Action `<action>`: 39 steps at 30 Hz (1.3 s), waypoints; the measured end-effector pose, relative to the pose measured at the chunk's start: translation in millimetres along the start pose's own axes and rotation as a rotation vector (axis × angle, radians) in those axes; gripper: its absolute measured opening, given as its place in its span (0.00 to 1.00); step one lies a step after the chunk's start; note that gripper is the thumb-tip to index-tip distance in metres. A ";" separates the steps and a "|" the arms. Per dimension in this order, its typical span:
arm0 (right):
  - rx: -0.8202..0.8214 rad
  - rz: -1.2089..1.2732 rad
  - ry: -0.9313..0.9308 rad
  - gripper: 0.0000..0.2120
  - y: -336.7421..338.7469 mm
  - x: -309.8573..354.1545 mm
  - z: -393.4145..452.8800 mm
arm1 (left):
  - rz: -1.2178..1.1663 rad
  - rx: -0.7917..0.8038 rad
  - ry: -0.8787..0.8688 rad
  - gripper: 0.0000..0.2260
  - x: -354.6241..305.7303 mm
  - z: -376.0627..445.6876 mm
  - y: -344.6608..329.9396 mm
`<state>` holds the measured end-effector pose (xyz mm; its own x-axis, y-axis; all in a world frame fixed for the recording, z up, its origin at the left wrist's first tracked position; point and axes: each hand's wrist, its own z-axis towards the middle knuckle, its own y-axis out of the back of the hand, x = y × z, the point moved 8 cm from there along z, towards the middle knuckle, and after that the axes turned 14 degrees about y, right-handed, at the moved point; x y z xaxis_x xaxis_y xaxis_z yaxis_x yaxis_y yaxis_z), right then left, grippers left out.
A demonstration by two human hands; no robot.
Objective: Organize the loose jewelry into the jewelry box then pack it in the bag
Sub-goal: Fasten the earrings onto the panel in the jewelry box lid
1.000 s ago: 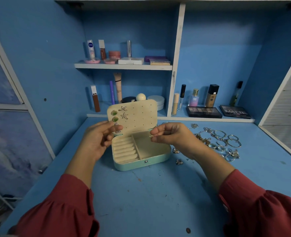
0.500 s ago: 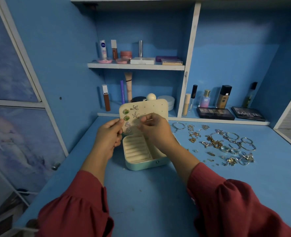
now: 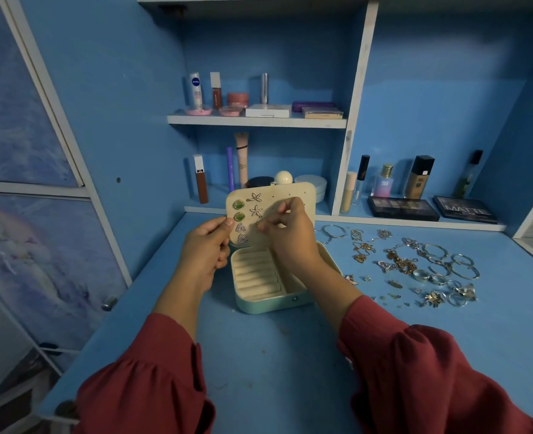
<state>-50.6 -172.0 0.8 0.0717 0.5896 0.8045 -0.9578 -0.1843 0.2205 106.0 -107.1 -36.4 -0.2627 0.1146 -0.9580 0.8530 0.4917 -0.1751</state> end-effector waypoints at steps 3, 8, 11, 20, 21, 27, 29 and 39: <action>0.002 -0.039 -0.027 0.19 0.5 -0.3 -1.3 | 0.004 -0.004 0.001 0.13 -0.5 -1.6 0.0; 0.001 -0.085 -0.041 0.14 2.4 3.5 -2.2 | -0.002 0.012 0.016 0.12 -0.9 -4.2 -1.9; 0.005 -0.140 -0.043 0.13 3.3 6.0 -2.3 | 0.013 0.044 0.037 0.08 -2.1 -7.7 -5.4; -0.152 -0.621 0.022 0.34 22.8 16.3 3.4 | -0.058 0.148 0.135 0.09 -2.6 -17.4 -16.8; -0.186 -0.705 0.063 0.38 24.8 18.1 4.0 | -0.066 0.164 0.145 0.09 -2.3 -18.4 -18.0; -0.104 -0.844 0.027 0.58 29.4 8.1 8.6 | -0.072 0.222 0.182 0.06 -0.1 -21.0 -22.9; -0.061 -0.793 0.014 0.55 28.9 7.0 9.4 | -0.089 0.229 0.188 0.05 0.4 -20.8 -23.6; -0.071 -0.756 0.050 0.45 33.8 15.5 4.5 | -0.444 0.432 0.339 0.15 1.7 -25.5 -32.3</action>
<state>-80.6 -172.6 23.2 0.7044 0.5705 0.4224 -0.6687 0.3335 0.6646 66.5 -100.8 -26.6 -0.6934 0.2797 -0.6640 0.7169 0.1752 -0.6748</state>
